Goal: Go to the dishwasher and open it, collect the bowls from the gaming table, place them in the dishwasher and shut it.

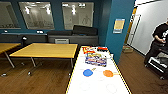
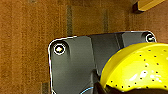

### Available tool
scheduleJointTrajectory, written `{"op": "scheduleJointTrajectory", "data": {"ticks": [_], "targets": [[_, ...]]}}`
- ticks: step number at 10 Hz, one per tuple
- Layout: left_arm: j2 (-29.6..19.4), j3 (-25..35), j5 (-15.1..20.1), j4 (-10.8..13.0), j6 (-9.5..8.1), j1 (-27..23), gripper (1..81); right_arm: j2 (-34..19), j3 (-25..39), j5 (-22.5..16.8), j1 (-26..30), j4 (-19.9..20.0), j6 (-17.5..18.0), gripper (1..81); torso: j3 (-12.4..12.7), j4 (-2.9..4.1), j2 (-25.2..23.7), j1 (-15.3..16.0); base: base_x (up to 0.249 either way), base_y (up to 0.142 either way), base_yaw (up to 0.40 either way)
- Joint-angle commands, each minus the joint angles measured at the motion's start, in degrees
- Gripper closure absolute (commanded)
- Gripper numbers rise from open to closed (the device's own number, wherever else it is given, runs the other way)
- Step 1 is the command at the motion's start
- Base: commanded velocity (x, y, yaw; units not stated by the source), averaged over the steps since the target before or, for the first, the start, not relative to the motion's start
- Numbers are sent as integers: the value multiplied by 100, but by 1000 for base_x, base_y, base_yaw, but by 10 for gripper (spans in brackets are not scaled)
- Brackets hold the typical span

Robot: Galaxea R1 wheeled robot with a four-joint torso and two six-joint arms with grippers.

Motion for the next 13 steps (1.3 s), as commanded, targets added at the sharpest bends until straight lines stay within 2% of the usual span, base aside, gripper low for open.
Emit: {"op": "scheduleJointTrajectory", "data": {"ticks": [1, 2, 5, 6, 8, 9, 10, 12, 13], "targets": [[-68, 118, 311, -88, -16, -174, 811, -260, 10, -230, 291, -83, -22, 811, 0, 0, 0, 0, 0, 0, 0], [-95, 118, 364, -273, 116, -112, 811, -252, 10, -230, 291, -83, -22, 811, 2, 0, 0, 0, 0, 0, 0], [-139, 92, 355, -616, 731, -15, 811, -243, 1, -230, 291, -74, -22, 811, 2, 0, -2, 0, 0, 0, 0], [-165, -5, 364, -756, 854, 11, 811, -234, -8, -230, 292, -74, -22, 811, 2, 0, -2, 0, 0, 0, 0], [-131, -485, 355, -984, 1090, 73, 811, -208, -8, -230, 309, -74, -14, 811, 2, 0, -2, 0, 0, 0, 0], [-24, -901, 338, -1134, 1162, 99, 811, -199, -25, -230, 309, -74, -13, 811, 2, 0, -2, 0, 0, 0, 0], [213, -1437, 320, -1328, 1355, 99, 811, -181, -51, -238, 318, -65, -13, 811, 2, 0, -2, 0, 0, 0, 0], [670, -2298, 276, -2127, 2102, 99, 811, -164, -43, -300, 318, -74, -13, 811, 5, 0, -2, 0, 0, 0, 0], [871, -2752, 128, -2580, 2537, 99, 811, -164, -51, -300, 326, -65, -13, 811, 5, 0, -2, 0, 0, 0, 0]]}}
